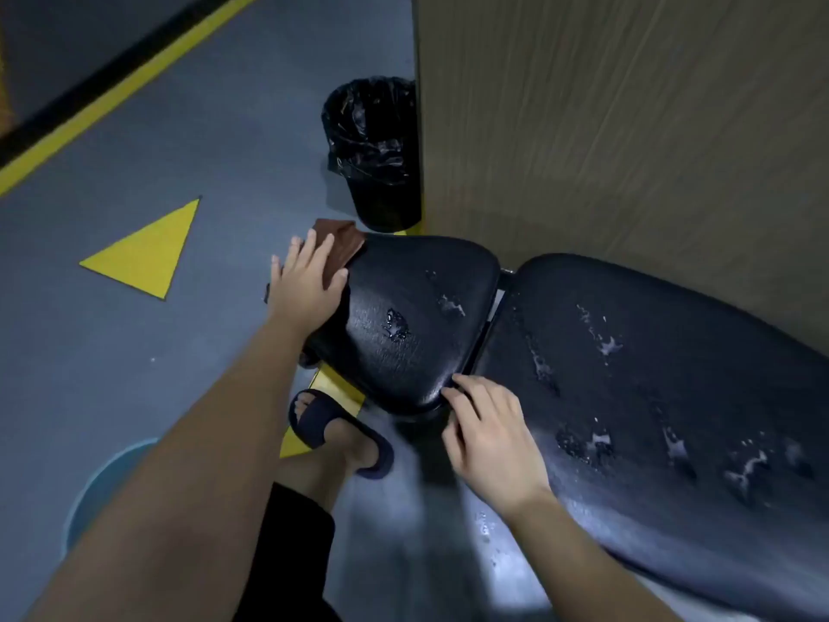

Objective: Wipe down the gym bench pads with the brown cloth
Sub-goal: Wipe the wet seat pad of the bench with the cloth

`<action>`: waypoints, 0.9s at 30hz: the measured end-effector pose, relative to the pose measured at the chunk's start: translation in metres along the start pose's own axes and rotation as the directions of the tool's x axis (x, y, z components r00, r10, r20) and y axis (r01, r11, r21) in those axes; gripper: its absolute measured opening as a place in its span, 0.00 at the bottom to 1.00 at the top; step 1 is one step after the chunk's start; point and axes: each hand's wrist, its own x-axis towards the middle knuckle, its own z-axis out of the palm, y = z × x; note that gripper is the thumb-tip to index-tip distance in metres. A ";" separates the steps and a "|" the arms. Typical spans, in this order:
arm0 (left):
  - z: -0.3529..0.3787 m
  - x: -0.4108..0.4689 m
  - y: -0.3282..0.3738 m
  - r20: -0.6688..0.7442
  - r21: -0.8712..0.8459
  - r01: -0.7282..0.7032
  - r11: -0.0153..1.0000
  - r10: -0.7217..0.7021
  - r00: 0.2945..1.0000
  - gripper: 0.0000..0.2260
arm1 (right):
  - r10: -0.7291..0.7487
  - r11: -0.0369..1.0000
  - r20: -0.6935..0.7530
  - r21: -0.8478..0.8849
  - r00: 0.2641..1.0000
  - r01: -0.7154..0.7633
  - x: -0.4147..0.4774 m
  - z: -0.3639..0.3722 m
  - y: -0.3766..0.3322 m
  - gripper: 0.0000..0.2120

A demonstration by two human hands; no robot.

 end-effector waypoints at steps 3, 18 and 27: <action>0.008 -0.008 0.007 -0.064 0.007 0.080 0.997 -0.079 0.995 0.24 | -0.023 1.000 -0.020 0.003 1.000 0.023 0.002 0.003 0.001 0.17; 0.012 -0.180 0.106 0.004 0.181 0.077 0.981 -0.079 0.997 0.28 | -0.015 0.999 0.099 -0.036 0.995 0.019 -0.040 -0.025 0.030 0.27; 0.031 -0.124 0.090 -0.044 0.027 0.019 0.999 -0.018 0.999 0.31 | -0.027 0.999 0.012 0.040 1.000 0.026 -0.046 -0.015 0.034 0.26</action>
